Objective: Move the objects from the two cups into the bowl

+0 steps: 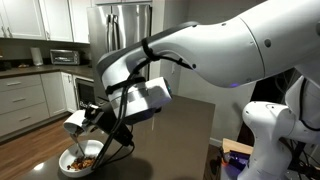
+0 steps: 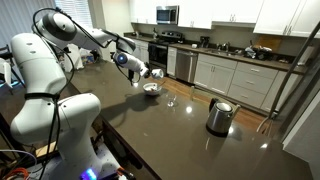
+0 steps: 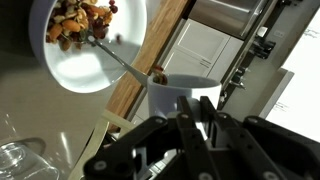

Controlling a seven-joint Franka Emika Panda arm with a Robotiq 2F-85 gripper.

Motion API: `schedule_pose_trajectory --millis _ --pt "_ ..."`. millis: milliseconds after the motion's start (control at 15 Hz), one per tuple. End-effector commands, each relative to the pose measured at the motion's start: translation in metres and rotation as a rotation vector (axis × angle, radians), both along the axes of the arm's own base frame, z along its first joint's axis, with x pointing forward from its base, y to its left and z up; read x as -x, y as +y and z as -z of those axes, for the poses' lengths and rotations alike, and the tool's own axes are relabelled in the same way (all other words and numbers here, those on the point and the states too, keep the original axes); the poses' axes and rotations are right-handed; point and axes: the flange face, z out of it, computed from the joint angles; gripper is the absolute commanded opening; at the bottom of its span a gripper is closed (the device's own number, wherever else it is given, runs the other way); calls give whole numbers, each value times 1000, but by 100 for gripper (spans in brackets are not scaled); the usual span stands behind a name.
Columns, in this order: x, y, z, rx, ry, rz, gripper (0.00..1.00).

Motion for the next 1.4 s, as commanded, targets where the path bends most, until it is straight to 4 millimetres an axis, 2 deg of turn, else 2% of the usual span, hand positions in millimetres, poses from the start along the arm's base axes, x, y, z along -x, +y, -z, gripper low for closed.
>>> schedule_pose_trajectory --millis 0,467,667,933,1333 --pt "6 -2 2 14 18 6 6" --pt "20 -5 40 43 108 5 6" --pt "23 -2 45 44 127 2 6" --pt "22 1 32 35 106 -3 6" --pt "15 4 -3 5 25 -9 6"
